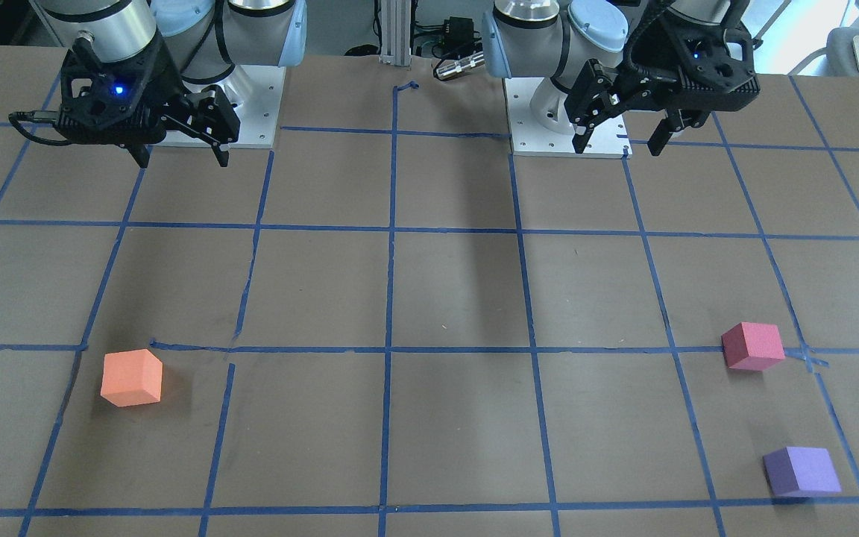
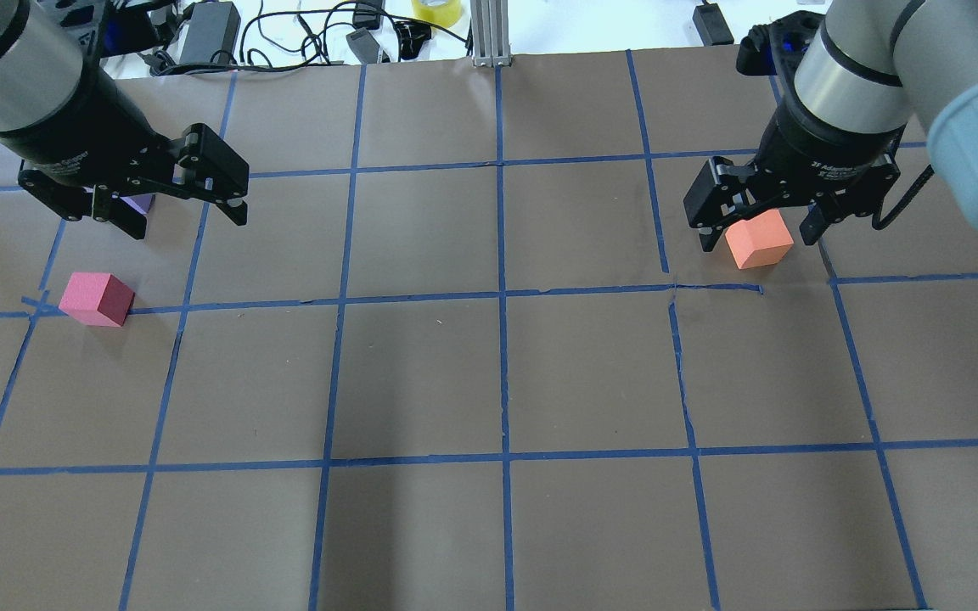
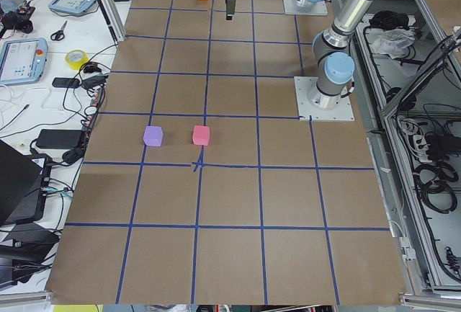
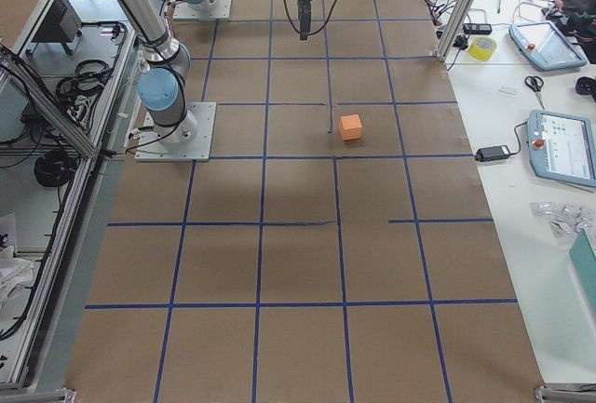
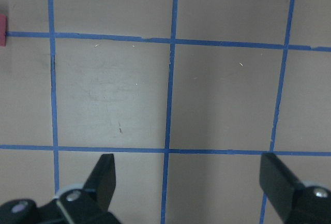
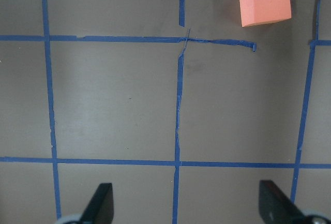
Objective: Arrange blocks in a line
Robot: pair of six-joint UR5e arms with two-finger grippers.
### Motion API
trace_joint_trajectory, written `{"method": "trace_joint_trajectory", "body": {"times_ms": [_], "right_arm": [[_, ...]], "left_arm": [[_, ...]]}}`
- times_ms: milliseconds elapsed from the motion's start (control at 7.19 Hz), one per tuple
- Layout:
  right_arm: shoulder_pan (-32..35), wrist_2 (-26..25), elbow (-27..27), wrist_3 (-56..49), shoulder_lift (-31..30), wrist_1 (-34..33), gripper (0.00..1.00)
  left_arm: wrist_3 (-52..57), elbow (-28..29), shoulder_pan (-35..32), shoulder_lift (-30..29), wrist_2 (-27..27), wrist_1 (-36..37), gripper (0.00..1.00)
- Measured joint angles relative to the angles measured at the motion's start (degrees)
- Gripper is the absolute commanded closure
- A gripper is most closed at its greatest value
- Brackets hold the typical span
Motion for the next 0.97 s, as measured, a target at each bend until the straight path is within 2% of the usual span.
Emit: {"method": "trace_joint_trajectory", "body": {"times_ms": [974], "right_arm": [[-0.1, 0.0, 0.1, 0.5, 1.2, -1.1, 0.00]], "left_arm": [[0.0, -1.8, -0.3, 0.8, 0.2, -0.2, 0.00]]}}
